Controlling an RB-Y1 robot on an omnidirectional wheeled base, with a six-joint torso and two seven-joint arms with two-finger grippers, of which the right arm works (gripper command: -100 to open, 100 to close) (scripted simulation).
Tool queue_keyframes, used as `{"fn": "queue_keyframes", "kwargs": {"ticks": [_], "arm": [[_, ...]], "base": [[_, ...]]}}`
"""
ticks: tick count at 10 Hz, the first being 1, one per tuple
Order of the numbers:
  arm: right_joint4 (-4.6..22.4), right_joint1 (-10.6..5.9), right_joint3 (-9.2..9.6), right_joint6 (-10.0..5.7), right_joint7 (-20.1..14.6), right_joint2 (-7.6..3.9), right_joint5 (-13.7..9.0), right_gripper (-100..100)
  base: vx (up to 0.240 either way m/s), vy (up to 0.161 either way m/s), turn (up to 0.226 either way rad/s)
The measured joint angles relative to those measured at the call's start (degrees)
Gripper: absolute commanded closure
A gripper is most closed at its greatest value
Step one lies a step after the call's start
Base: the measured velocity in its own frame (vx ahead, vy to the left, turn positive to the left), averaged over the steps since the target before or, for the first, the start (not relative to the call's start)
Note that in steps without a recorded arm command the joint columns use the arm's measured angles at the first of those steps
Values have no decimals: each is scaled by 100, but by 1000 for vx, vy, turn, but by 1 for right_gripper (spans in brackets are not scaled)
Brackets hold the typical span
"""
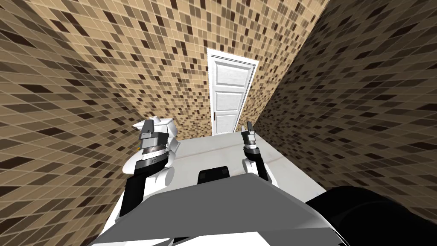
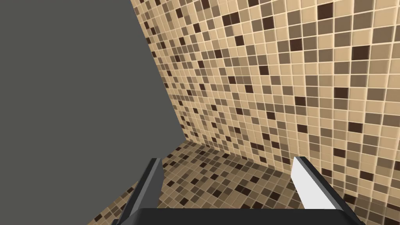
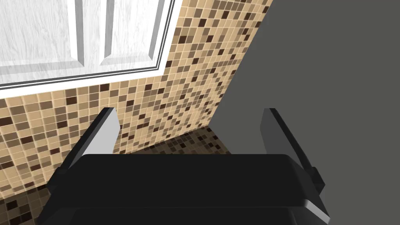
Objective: Pull the door open
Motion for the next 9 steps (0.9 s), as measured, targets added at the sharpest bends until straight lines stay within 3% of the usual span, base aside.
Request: {"fn": "queue_keyframes", "kwargs": {"ticks": [4, 9], "arm": [[403, -24, -3, -168, -391, -100, -380, -100], [964, -173, -34, -343, -905, -201, -866, -100]], "base": [[97, 14, 141], [94, -11, 148]]}}
